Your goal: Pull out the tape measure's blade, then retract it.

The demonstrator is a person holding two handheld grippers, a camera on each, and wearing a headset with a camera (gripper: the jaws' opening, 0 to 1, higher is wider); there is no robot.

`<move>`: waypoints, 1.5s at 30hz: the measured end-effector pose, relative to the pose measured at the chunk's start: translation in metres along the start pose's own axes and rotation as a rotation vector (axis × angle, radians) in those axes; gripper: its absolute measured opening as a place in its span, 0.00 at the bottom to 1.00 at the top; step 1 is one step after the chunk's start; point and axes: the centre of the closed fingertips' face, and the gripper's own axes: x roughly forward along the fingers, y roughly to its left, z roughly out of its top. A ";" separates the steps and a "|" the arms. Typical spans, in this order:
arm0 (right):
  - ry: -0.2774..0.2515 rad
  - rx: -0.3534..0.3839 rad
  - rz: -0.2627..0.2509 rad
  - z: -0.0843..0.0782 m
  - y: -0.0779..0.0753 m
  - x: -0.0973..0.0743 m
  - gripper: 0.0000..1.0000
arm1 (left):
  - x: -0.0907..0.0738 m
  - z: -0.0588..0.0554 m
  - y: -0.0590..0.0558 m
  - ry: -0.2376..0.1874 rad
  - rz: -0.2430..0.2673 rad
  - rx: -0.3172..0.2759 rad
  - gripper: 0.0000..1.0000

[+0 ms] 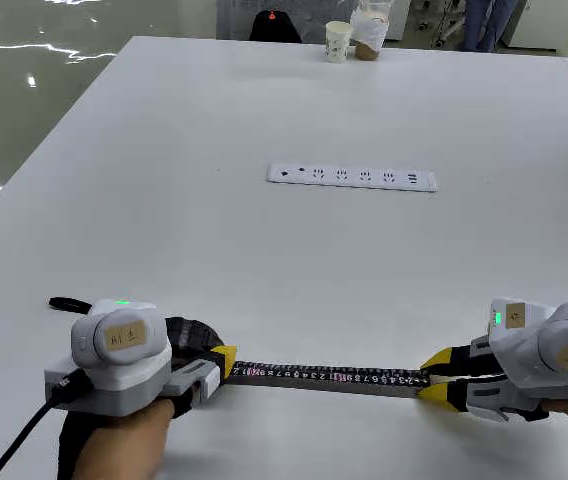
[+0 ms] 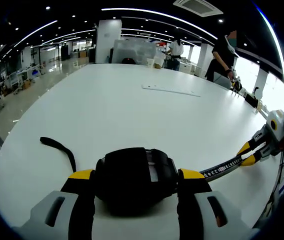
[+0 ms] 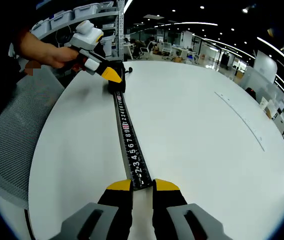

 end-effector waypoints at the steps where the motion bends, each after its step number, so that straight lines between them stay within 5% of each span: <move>1: -0.001 -0.002 0.000 0.000 0.000 0.000 0.11 | 0.000 0.000 0.000 0.001 0.000 0.000 0.62; 45: -0.010 -0.087 0.072 0.001 0.000 -0.001 0.12 | 0.005 -0.001 0.001 0.026 0.017 -0.035 0.64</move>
